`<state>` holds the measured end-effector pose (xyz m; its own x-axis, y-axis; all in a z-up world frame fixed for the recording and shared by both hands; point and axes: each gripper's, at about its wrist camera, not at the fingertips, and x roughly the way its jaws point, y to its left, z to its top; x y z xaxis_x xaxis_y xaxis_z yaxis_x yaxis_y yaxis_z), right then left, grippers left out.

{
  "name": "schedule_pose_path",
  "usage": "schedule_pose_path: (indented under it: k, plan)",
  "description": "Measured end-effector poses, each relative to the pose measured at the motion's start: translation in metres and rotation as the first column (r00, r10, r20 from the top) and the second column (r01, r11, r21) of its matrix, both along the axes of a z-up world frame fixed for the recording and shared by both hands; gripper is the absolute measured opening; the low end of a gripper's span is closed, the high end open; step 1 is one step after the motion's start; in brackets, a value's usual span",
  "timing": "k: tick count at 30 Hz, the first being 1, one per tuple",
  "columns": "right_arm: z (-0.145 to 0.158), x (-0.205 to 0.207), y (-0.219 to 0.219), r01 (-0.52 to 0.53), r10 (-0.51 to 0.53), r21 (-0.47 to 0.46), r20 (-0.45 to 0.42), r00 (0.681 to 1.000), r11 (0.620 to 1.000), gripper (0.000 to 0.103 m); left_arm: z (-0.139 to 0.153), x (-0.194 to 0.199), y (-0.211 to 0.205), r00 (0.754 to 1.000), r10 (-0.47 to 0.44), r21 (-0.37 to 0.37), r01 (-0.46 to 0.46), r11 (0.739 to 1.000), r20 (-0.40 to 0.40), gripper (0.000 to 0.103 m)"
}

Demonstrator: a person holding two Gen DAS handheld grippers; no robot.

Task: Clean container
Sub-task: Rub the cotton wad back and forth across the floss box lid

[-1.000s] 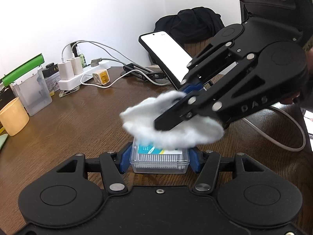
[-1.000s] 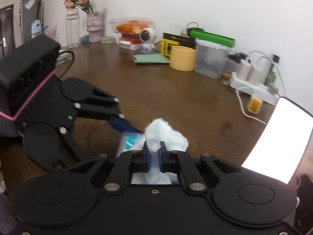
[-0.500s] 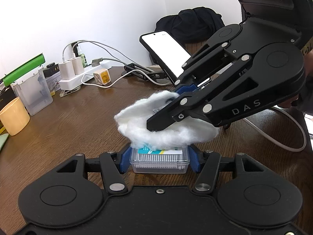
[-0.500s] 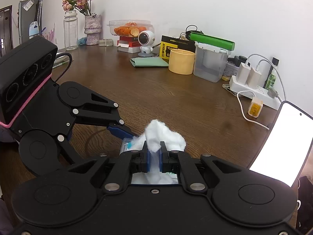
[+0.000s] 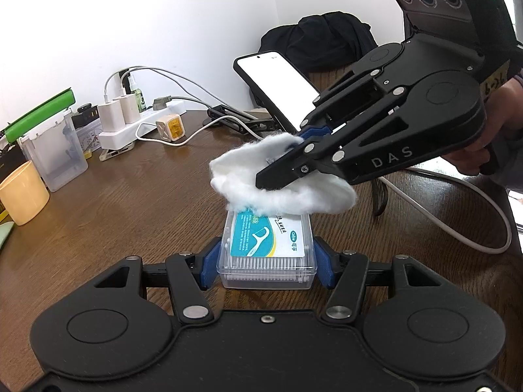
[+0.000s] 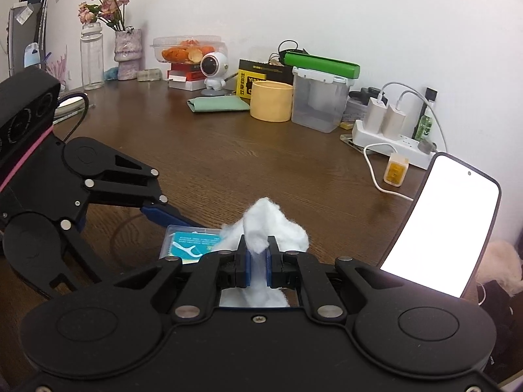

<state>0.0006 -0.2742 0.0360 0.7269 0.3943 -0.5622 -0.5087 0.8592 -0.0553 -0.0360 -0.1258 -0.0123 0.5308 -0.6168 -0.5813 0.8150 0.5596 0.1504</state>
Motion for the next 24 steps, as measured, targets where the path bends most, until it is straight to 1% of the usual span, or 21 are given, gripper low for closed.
schedule_pose_path:
  k: [7,15,18,21,24]
  plan:
    - [0.001,0.0,0.001,-0.013,0.013,0.018,-0.003,1.0,1.0,0.009,0.0,0.0,-0.001,1.0,0.0,0.001,0.0,1.0,0.002,0.057]
    - [0.003,-0.004,0.012,-0.066,0.066,0.052,0.001,0.998,0.996,0.009,0.0,-0.001,0.0,1.0,0.0,0.001,0.0,1.0,0.003,0.057]
    - [0.003,-0.001,0.009,-0.016,0.016,0.04,0.018,1.0,0.999,0.008,0.0,-0.002,-0.001,1.0,0.0,0.002,0.0,1.0,0.005,0.057]
    - [0.001,0.004,0.0,0.044,-0.044,0.004,0.023,0.999,0.999,0.009,0.0,-0.002,-0.001,1.0,0.0,0.002,0.0,1.0,0.007,0.057]
    - [0.001,0.002,-0.007,0.047,-0.047,-0.017,0.009,0.999,0.999,0.008,0.0,-0.003,-0.001,1.0,0.0,0.002,0.0,1.0,0.007,0.057]
